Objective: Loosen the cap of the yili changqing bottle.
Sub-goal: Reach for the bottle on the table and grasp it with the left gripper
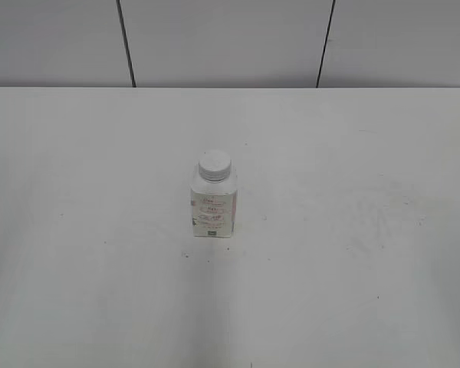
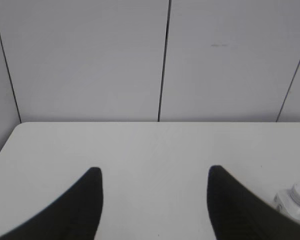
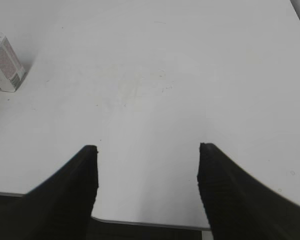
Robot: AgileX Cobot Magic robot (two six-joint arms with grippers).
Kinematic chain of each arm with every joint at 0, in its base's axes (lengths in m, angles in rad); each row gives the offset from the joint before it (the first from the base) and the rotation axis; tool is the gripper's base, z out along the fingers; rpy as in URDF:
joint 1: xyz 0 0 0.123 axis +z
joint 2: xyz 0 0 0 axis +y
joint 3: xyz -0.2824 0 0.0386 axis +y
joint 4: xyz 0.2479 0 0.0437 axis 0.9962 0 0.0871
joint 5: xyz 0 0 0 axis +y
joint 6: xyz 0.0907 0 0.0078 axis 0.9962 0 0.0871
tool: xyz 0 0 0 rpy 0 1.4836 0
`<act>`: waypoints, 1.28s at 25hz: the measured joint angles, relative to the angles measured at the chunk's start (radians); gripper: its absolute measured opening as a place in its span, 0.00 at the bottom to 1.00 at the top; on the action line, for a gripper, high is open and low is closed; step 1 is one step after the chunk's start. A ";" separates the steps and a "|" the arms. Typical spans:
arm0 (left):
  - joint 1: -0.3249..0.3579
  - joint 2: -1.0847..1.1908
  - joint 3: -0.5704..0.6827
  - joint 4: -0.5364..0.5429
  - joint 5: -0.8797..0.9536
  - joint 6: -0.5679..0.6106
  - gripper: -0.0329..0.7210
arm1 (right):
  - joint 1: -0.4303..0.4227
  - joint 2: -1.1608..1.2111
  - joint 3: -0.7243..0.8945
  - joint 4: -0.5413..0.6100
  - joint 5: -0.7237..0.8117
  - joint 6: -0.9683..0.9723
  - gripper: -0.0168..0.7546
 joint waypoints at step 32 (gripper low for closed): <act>0.000 0.365 0.230 0.037 -0.791 0.000 0.60 | 0.000 0.000 0.000 0.007 0.000 0.000 0.67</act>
